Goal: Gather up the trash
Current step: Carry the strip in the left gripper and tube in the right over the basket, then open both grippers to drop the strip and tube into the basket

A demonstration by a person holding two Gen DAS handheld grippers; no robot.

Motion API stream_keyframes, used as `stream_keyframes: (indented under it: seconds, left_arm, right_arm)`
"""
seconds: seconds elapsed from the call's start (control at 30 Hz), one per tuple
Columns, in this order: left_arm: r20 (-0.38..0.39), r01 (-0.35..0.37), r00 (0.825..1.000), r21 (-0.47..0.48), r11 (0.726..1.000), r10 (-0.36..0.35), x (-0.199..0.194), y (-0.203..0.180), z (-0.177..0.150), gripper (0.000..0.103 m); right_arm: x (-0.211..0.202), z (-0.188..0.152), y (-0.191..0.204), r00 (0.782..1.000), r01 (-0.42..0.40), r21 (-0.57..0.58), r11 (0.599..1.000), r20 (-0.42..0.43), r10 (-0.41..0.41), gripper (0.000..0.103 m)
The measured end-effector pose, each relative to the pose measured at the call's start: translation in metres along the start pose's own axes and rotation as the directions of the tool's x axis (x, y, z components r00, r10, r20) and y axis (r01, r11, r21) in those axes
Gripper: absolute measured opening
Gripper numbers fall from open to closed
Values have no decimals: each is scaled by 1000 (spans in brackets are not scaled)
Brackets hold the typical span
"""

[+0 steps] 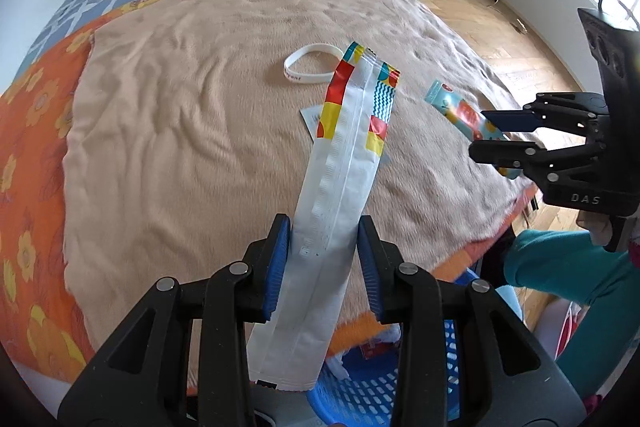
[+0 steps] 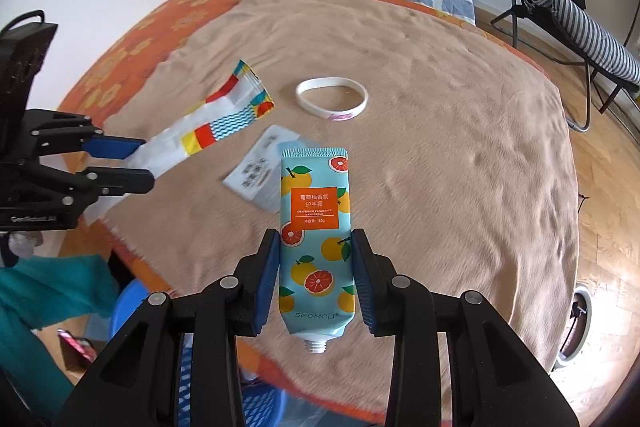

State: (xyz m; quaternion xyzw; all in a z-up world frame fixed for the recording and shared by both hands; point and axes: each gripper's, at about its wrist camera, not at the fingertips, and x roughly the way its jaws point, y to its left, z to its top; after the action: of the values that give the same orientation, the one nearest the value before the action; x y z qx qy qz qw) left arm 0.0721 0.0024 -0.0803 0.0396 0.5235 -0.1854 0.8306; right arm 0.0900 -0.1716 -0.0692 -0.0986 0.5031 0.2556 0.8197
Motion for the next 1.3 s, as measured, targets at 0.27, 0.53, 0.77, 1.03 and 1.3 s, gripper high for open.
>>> stream_keyframes:
  seconds: [0.27, 0.53, 0.77, 1.03, 1.3]
  left_arm:
    - [2, -20, 1000, 27, 999, 20, -15, -19, -42, 35]
    - [-6, -13, 1000, 36, 999, 13, -23, -37, -85, 35]
    - [-64, 4, 998, 19, 1000, -3, -14, -43, -129, 34]
    - [-131, 18, 991, -13, 1000, -19, 2, -42, -163, 34]
    - [-197, 11, 980, -2, 1000, -11, 20, -50, -182, 34]
  right_arm:
    - [-21, -34, 24, 999, -30, -8, 1000, 27, 30, 34]
    - [-37, -74, 47, 997, -68, -15, 998, 32, 68, 34]
    - [-33, -110, 60, 996, -90, -26, 996, -12, 90, 34]
    - [-23, -140, 70, 993, -104, -25, 994, -60, 103, 34]
    - [-9, -152, 78, 990, -103, -38, 994, -103, 99, 34]
